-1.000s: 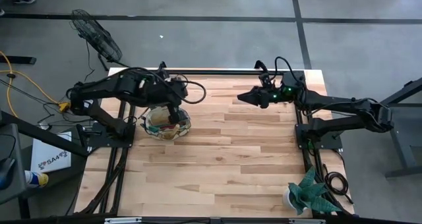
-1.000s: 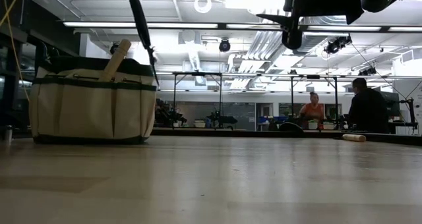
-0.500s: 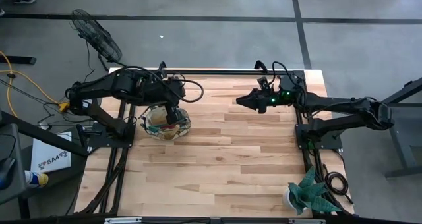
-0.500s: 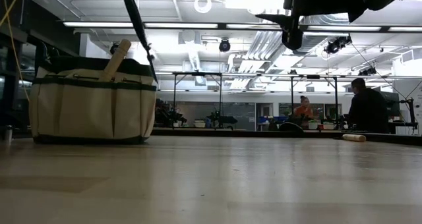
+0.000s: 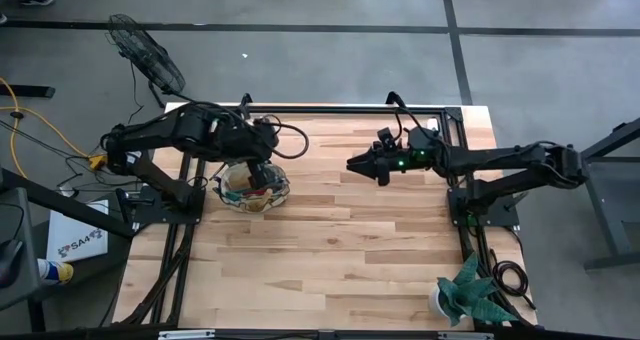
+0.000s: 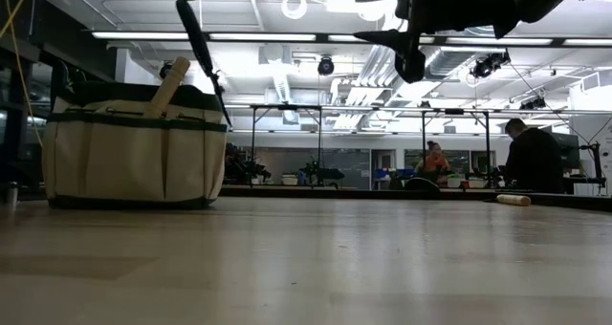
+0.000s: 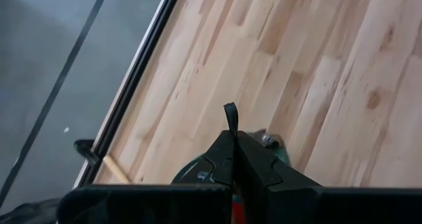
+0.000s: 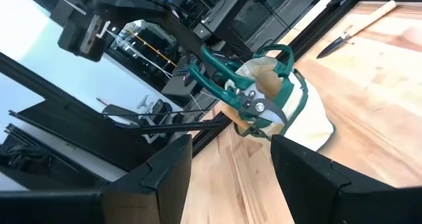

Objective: Pick & Place Garden tools in Gardening bag
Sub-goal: Put the green shear scissors into the white gardening bag

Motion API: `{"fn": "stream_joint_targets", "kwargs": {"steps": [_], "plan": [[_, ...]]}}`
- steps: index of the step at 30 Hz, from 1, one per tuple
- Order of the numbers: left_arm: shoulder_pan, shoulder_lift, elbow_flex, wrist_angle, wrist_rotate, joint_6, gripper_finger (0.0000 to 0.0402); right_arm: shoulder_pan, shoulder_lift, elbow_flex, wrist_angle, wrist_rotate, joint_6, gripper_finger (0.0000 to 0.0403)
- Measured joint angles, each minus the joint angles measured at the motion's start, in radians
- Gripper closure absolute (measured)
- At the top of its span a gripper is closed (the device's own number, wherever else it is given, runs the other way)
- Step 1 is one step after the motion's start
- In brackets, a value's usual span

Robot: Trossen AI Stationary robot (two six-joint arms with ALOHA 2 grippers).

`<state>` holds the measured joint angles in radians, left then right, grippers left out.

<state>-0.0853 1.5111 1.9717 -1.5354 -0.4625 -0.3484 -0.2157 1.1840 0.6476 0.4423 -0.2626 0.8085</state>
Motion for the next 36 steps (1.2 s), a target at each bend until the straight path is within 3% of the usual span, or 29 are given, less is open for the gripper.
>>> {"fn": "stream_joint_targets", "kwargs": {"steps": [36], "plan": [[0.0, 0.014, 0.064, -0.001, -0.021, 0.003, 0.0401, 0.018, 0.026, 0.0, 0.003, 0.023, -0.041, 0.0204]]}}
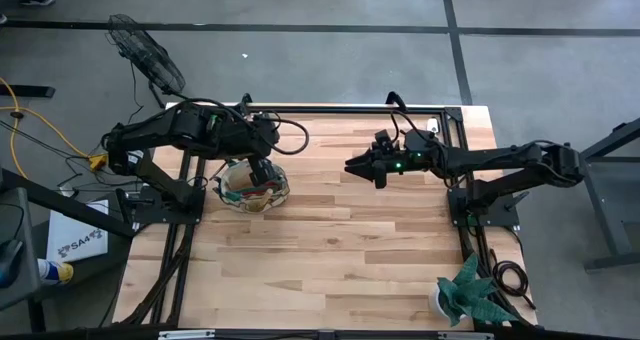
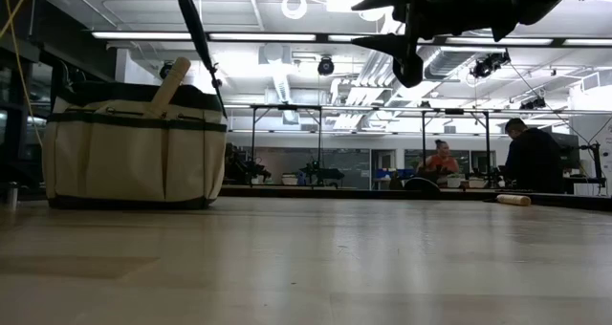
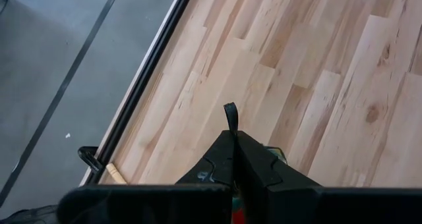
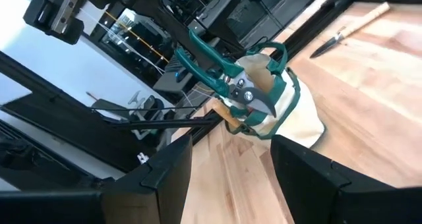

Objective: Pick & Place Garden tools in Gardening bag
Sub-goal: Put the green shear scissors into the white gardening bag

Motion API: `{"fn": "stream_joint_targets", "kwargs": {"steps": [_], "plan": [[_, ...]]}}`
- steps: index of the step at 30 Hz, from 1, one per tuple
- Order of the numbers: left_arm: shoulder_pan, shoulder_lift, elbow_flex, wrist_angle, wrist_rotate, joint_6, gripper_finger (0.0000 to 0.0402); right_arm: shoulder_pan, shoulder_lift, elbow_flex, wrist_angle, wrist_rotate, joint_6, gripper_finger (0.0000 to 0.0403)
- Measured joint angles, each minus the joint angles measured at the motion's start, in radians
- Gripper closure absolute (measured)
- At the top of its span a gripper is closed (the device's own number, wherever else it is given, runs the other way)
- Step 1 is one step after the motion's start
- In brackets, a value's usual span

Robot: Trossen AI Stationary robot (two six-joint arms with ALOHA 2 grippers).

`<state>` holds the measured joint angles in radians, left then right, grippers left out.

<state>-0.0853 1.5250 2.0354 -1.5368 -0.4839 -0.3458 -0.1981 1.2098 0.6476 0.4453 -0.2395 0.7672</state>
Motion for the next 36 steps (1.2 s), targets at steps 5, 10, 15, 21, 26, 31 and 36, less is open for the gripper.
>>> {"fn": "stream_joint_targets", "kwargs": {"steps": [5, 10, 15, 21, 26, 31, 36], "plan": [[0.0, -0.001, 0.0, 0.012, 0.0, 0.0, 0.0401, 0.029, 0.03, 0.0, 0.088, 0.015, -0.076, 0.0204], [0.0, -0.001, 0.0, 0.016, -0.006, -0.004, 0.0401, 0.061, 0.088, 0.0, 0.193, 0.085, -0.131, 0.0204], [0.0, -0.001, 0.0, 0.016, -0.006, -0.007, 0.0401, 0.064, 0.169, 0.04, 0.2, 0.069, -0.142, 0.0204], [0.0, -0.001, 0.0, 0.016, -0.008, -0.018, 0.0401, 0.079, 0.29, 0.198, 0.133, 0.036, -0.201, 0.0207], [0.0, -0.001, 0.0, 0.016, -0.008, -0.026, 0.0401, 0.081, 0.38, 0.329, -0.014, 0.021, -0.256, 0.0244], [0.0, -0.001, 0.0, 0.016, -0.008, -0.031, 0.0402, 0.079, 0.44, 0.381, -0.048, 0.025, -0.275, 0.0326], [0.0, -0.001, 0.0, 0.016, -0.008, -0.037, 0.0401, 0.064, 0.466, 0.383, -0.047, 0.035, -0.264, 0.0394]]}}
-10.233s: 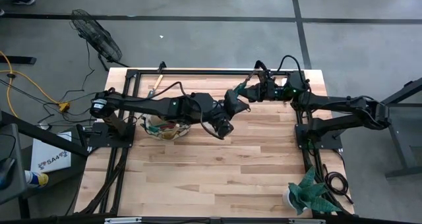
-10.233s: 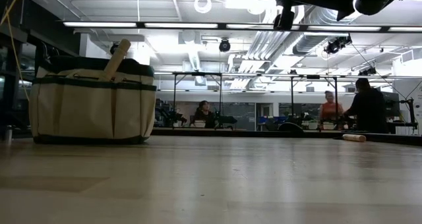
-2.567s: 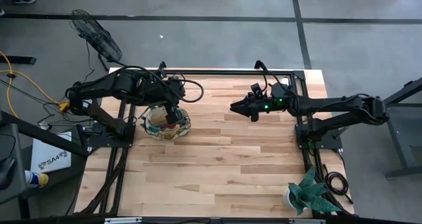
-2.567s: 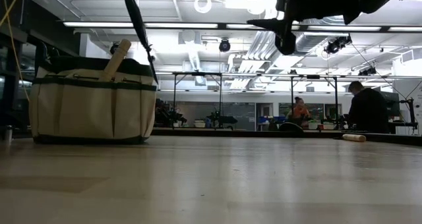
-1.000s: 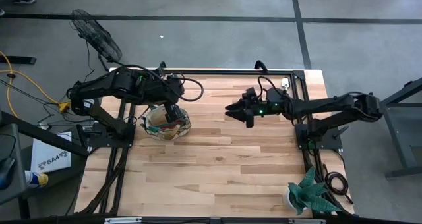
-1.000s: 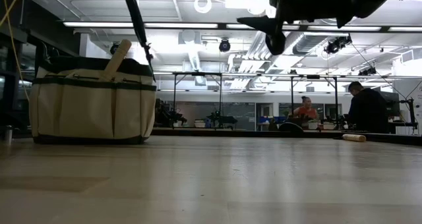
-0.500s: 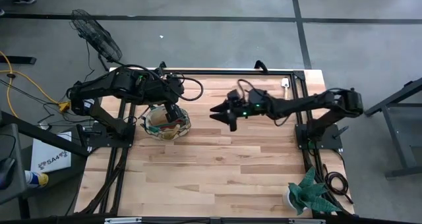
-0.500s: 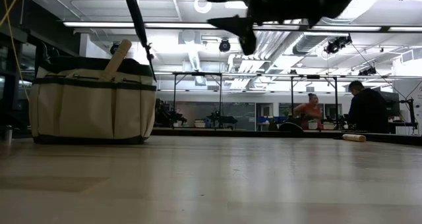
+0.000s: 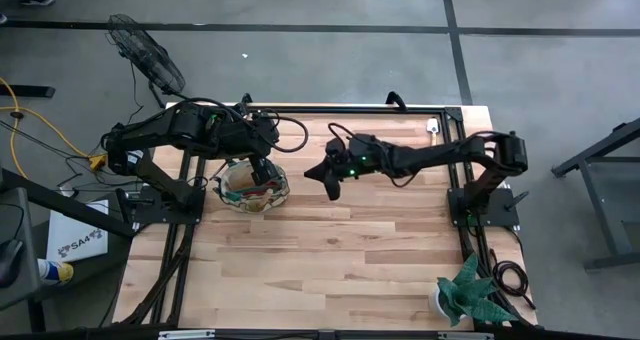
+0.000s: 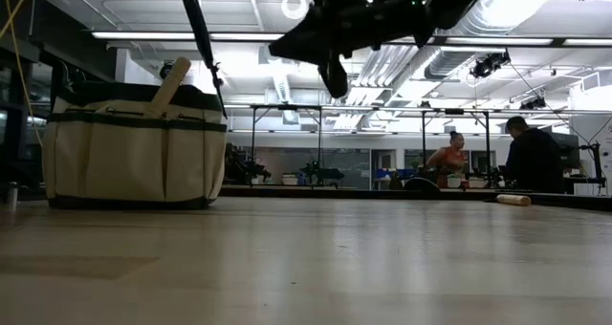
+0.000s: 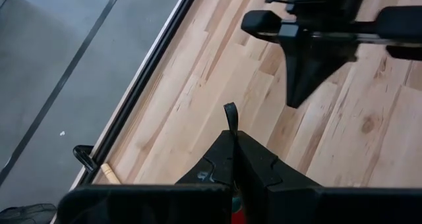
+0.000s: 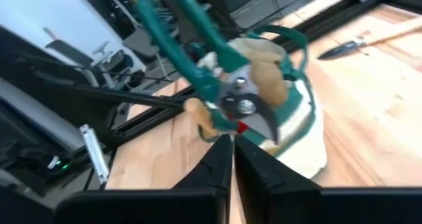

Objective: Pick & Place Garden tools in Gardening bag
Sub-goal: Put the green shear scissors into the white gardening bag

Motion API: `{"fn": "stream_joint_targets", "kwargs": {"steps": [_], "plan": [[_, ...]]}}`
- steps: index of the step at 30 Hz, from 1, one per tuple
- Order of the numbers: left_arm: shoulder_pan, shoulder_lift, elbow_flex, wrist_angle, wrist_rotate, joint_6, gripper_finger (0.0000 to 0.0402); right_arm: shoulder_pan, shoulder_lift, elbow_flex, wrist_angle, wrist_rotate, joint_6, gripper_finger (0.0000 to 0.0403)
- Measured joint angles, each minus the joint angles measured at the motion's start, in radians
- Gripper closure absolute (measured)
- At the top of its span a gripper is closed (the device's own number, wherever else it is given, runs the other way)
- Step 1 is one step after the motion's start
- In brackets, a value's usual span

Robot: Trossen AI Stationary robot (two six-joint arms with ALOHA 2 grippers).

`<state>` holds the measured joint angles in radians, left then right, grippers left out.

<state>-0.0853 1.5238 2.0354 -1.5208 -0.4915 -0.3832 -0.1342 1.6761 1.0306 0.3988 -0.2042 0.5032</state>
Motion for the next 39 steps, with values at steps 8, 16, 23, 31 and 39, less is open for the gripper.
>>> {"fn": "stream_joint_targets", "kwargs": {"steps": [8, 16, 23, 31, 39], "plan": [[0.0, 0.0, 0.0, 0.001, 0.001, 0.0, 0.0402, -0.005, 0.058, 0.0, 0.074, 0.011, 0.076, 0.0399], [0.0, 0.0, -0.001, 0.041, -0.002, 0.006, 0.0401, -0.006, 0.114, 0.007, 0.157, -0.012, 0.154, 0.0399], [0.0, 0.0, -0.001, 0.033, -0.019, 0.008, 0.0401, -0.009, 0.114, 0.008, 0.212, -0.008, 0.159, 0.0399], [0.0, 0.0, -0.001, 0.048, -0.039, 0.009, 0.0401, -0.026, 0.112, 0.008, 0.22, -0.069, 0.158, 0.0399], [0.0, -0.008, -0.001, 0.114, -0.049, 0.013, 0.0402, -0.051, 0.052, 0.008, 0.19, -0.144, 0.155, 0.0399]]}}
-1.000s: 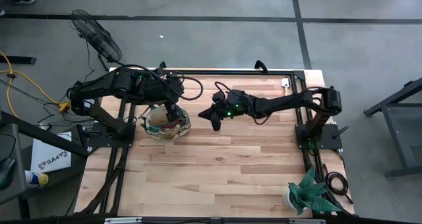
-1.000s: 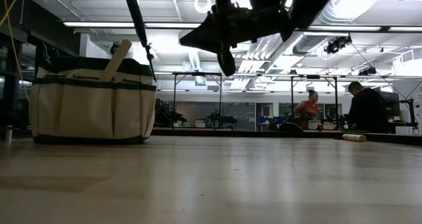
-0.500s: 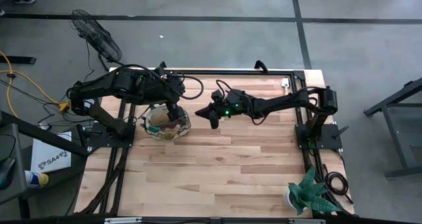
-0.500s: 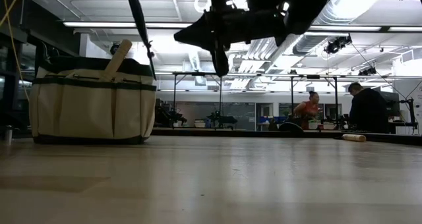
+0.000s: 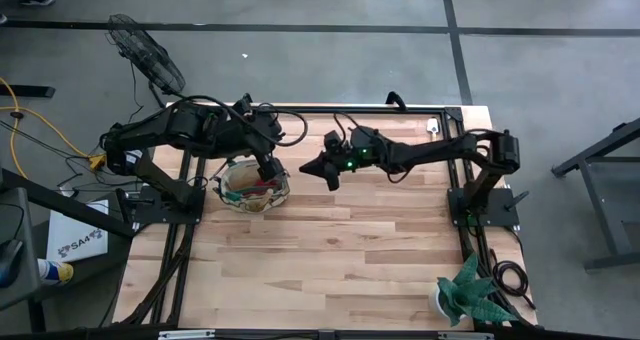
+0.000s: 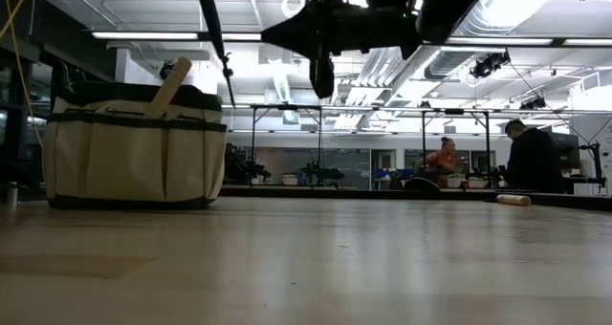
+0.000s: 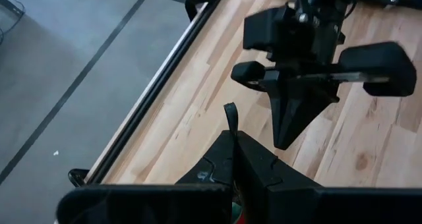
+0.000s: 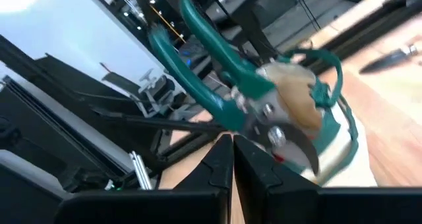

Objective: Pick & Place Garden tools in Gardening bag
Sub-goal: Put the green shear scissors into the white gardening bag

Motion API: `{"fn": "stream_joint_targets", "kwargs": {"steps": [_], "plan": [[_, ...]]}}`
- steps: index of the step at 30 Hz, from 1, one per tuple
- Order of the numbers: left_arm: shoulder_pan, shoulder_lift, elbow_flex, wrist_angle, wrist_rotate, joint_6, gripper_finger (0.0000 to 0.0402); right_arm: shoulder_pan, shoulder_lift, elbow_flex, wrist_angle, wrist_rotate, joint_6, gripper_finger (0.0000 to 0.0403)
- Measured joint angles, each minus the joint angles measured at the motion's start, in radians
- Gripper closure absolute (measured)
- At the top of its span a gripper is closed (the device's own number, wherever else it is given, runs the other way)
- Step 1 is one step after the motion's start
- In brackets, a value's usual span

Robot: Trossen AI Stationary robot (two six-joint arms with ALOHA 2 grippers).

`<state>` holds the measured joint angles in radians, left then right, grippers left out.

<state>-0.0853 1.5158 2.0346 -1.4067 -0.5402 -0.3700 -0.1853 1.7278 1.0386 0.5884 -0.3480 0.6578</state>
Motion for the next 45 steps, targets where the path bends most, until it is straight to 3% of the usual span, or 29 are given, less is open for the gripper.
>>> {"fn": "stream_joint_targets", "kwargs": {"steps": [10, 17, 23, 45], "plan": [[0.0, 0.001, 0.0, 0.0, -0.001, 0.006, 0.0402, -0.008, -0.117, 0.0, -0.008, -0.106, -0.089, 0.0399], [0.0, 0.001, 0.0, -0.031, 0.007, 0.006, 0.0402, -0.008, -0.227, 0.0, -0.121, -0.1, -0.155, 0.0399], [0.0, 0.001, 0.0, -0.151, 0.01, -0.049, 0.0401, -0.011, -0.291, 0.0, -0.243, -0.062, -0.192, 0.0399], [0.0, 0.001, 0.0, -0.154, 0.005, -0.069, 0.0402, -0.014, -0.294, -0.001, -0.365, -0.044, -0.194, 0.0398]]}}
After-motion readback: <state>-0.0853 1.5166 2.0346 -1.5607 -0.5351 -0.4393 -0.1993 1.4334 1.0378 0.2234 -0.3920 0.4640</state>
